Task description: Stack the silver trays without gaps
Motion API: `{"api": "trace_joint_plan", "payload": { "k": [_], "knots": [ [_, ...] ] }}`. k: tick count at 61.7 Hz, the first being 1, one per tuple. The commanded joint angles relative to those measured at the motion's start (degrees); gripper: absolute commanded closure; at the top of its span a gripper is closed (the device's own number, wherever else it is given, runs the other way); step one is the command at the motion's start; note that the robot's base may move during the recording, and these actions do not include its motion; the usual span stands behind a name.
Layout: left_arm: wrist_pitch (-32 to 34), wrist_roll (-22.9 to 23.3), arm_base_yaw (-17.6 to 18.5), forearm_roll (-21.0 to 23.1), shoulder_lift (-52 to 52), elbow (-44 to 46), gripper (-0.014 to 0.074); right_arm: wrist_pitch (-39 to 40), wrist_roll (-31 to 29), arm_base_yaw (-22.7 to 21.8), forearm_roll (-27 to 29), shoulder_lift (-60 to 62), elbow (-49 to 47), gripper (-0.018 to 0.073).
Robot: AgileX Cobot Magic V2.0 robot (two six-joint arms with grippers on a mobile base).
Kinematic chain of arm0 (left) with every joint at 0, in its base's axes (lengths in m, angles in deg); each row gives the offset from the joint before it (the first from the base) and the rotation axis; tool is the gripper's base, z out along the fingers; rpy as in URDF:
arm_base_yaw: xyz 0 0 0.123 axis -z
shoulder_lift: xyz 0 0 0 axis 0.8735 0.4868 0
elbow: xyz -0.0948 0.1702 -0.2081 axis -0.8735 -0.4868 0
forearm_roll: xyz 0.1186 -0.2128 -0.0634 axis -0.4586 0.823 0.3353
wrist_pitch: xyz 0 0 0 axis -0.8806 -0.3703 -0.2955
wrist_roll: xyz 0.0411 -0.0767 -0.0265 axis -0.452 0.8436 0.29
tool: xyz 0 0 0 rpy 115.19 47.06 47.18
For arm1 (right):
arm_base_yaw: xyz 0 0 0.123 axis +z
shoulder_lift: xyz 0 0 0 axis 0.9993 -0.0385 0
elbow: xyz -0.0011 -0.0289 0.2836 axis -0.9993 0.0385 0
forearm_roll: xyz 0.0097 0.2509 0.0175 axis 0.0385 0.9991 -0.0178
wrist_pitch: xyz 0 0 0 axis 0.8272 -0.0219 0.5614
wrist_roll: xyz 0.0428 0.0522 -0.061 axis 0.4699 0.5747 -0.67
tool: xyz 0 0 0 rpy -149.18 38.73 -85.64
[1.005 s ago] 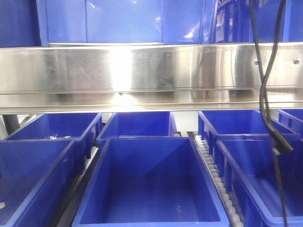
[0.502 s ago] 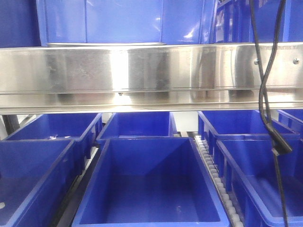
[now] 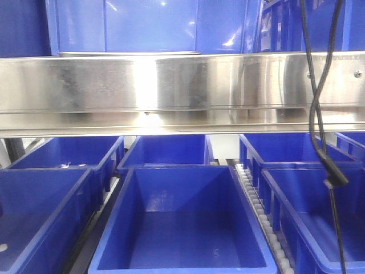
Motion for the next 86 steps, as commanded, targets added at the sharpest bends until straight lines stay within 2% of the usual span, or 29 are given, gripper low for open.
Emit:
{"api": "trace_joint_plan", "payload": {
  "k": [1, 10, 25, 40, 45, 54, 57, 66, 73, 86],
  "knots": [
    [-5.46, 0.32, -0.16, 5.58, -1.77, -0.18, 0.0592, 1.75, -0.23, -0.05, -0.82, 0.72, -0.57, 0.0637],
    [-14.14, 0.21, -0.16, 5.93, -1.77, -0.18, 0.0592, 2.83, -0.23, -0.05, -0.82, 0.59, -0.57, 0.0637],
    [-18.70, 0.05, -0.16, 5.82, -1.77, -0.18, 0.0592, 3.29, -0.23, -0.05, -0.82, 0.50, -0.57, 0.0637],
    [-23.84, -9.69, -0.04, 6.71, -1.77, -0.18, 0.0592, 3.65, -0.23, -0.05, -0.82, 0.50, -0.57, 0.0637],
    [-24.68, -13.68, -0.04, 9.72, -1.77, -0.18, 0.0592, 3.65, -0.23, -0.05, -0.82, 0.50, -0.57, 0.0637],
    [-24.35, -24.12, -0.04, 17.01, -1.77, -0.18, 0.0592, 3.77, -0.23, -0.05, -0.82, 0.50, -0.57, 0.0637],
    [-24.35, -25.74, -0.04, 17.75, -1.77, -0.18, 0.0592, 3.77, -0.23, -0.05, -0.82, 0.50, -0.57, 0.0637],
    [-26.67, -28.50, 0.69, 17.72, -1.77, -0.18, 0.0592, 3.77, -0.23, -0.05, -0.82, 0.50, -0.57, 0.0637],
    [-30.37, -28.50, 1.59, 17.72, -1.77, -0.18, 0.0592, 3.77, -0.23, -0.05, -0.82, 0.50, -0.57, 0.0637],
    [-31.10, -28.50, 1.64, 16.27, -1.77, -0.18, 0.0592, 3.88, -0.23, -0.05, -0.82, 0.50, -0.57, 0.0637]
  ]
}}
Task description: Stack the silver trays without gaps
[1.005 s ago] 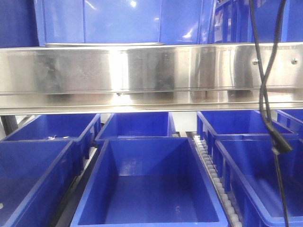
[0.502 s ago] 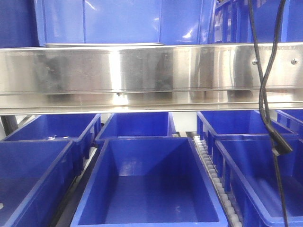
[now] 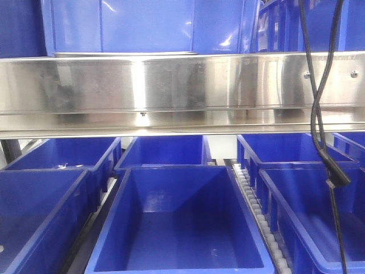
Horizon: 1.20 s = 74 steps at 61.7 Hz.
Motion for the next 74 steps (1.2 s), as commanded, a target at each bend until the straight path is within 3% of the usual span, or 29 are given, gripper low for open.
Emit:
{"api": "trace_joint_plan", "payload": {
  "k": [1, 12, 25, 74],
  "knots": [
    [-0.31, -0.15, 0.16, -0.92, -0.29, 0.14, 0.0592, 1.45, -0.23, -0.05, -0.82, 0.50, -0.57, 0.0637],
    [-0.80, -0.15, -0.12, -2.02, -0.29, 0.14, 0.0592, 1.45, -0.23, -0.05, -0.82, 0.50, -0.57, 0.0637],
    [-0.67, -0.15, -6.04, 0.00, -0.29, 0.14, 0.0592, 1.45, -0.23, -0.05, -0.82, 0.50, -0.57, 0.0637],
    [3.06, -0.03, -5.20, 0.00, -0.29, 0.14, 0.0592, 1.45, -0.23, -0.05, -0.82, 0.50, -0.57, 0.0637]
  ]
}}
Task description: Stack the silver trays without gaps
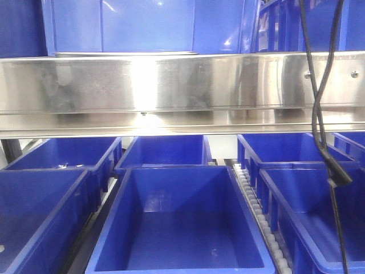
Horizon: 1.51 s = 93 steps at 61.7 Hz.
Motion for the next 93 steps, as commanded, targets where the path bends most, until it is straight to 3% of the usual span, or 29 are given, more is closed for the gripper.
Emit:
{"api": "trace_joint_plan", "payload": {
  "k": [1, 37, 49, 64, 79, 85, 93],
  "knots": [
    [1.59, 0.08, 0.36, 0.00, -0.29, 0.14, 0.0592, 1.45, -0.23, -0.05, -0.82, 0.50, -0.57, 0.0637],
    [1.59, 0.08, 0.36, 0.00, -0.29, 0.14, 0.0592, 1.45, -0.36, -0.02, -2.32, 0.50, -0.57, 0.0637],
    [1.59, 0.08, 0.36, 0.00, -0.29, 0.14, 0.0592, 1.33, -9.94, 3.01, -2.32, 2.86, 2.56, 0.0637],
    [1.59, 0.08, 0.36, 0.00, -0.29, 0.14, 0.0592, 2.01, -10.29, 5.02, -2.32, 14.49, 15.00, 0.0637],
    [1.59, 0.08, 0.36, 0.00, -0.29, 0.14, 0.0592, 2.80, -10.29, 5.02, -3.10, 34.77, 32.02, 0.0637],
    [1.59, 0.08, 0.36, 0.00, -0.29, 0.14, 0.0592, 8.76, -10.29, 3.87, -8.40, 43.61, 39.65, 0.0637],
    [1.59, 0.08, 0.36, 0.00, -0.29, 0.14, 0.0592, 19.02, -10.29, -1.93, -11.15, 53.60, 50.04, 0.0637]
  ]
}}
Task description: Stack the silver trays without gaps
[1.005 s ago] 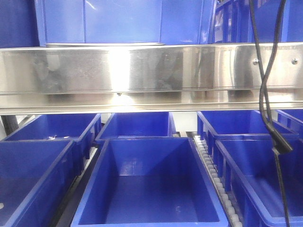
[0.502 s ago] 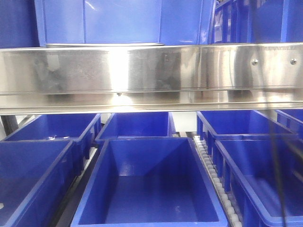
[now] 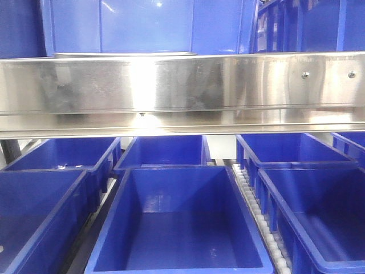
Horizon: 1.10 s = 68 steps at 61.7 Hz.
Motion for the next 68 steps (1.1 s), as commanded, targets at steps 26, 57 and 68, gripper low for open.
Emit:
{"api": "trace_joint_plan", "payload": {
  "k": [26, 57, 68],
  "knots": [
    [1.28, 0.08, 0.36, 0.00, -0.29, 0.14, 0.0592, 11.41, -0.59, -23.47, -1.21, 29.09, 28.87, 0.0637],
    [1.28, 0.08, 0.36, 0.00, -0.29, 0.14, 0.0592, 9.05, -0.45, -28.91, 11.25, 45.94, 45.69, 0.0637],
    [1.28, 0.08, 0.36, 0.00, -0.29, 0.14, 0.0592, 8.87, -0.63, -29.81, 8.69, 45.94, 45.69, 0.0637]
  ]
}}
